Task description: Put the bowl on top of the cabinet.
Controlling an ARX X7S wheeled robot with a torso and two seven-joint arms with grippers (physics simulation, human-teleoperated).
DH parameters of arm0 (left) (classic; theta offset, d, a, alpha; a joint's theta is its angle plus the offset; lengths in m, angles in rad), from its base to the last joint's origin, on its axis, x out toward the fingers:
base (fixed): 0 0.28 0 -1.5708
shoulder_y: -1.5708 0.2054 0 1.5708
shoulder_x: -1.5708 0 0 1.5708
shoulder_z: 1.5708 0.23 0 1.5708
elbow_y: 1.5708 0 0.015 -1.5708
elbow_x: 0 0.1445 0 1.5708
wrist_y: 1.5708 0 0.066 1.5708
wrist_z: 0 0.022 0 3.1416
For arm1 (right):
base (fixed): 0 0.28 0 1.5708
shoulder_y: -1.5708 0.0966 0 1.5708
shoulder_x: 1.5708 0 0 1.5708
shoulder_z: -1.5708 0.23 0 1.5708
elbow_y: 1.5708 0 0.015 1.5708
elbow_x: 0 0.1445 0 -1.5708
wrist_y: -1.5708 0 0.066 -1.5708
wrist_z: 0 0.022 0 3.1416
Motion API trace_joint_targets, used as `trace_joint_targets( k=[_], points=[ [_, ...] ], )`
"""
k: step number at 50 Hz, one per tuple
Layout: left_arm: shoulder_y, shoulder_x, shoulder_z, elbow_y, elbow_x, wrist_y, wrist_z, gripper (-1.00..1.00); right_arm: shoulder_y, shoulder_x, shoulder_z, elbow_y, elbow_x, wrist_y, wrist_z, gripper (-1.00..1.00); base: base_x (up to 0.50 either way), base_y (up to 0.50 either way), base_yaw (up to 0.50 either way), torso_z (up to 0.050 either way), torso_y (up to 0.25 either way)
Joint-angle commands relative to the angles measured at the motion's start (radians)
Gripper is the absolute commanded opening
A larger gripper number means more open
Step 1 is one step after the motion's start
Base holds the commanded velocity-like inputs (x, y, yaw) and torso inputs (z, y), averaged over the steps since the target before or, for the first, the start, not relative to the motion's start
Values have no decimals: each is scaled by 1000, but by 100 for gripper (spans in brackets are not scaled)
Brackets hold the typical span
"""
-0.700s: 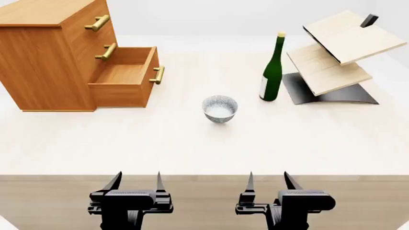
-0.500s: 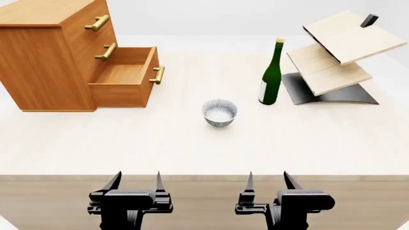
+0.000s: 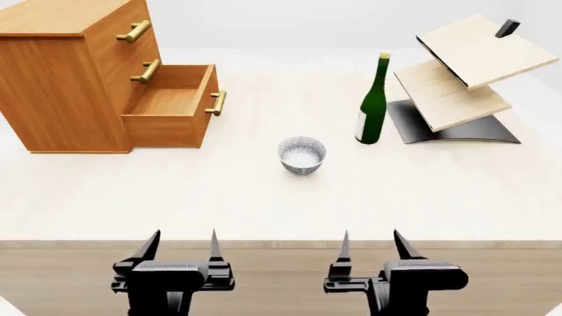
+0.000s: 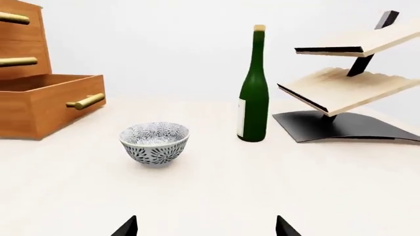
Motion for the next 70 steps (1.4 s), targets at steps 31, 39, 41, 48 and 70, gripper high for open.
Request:
trace_joint_targets(
  k=[31, 39, 41, 48, 70],
  points=[
    [194, -69, -4, 207, -58, 335, -31, 100, -292, 78, -63, -524, -158, -104, 164, 100, 0, 0, 0, 0, 0],
    [189, -71, -2, 162, -68, 386, -35, 100, -291, 78, -58, -499, -202, -124, 204, 100, 0, 0, 0, 0, 0],
    [187, -70, 0, 148, -69, 400, -35, 100, -292, 84, -58, -495, -191, -140, 205, 100, 0, 8, 0, 0, 0],
    [179, -74, 9, 98, -75, 434, -30, 100, -282, 91, -66, -479, -196, -137, 211, 100, 0, 59, 0, 0, 0],
    [182, -103, 15, 117, -132, 430, -37, 100, -262, 105, -94, -470, -212, -105, 224, 100, 0, 224, 0, 0, 0]
  ],
)
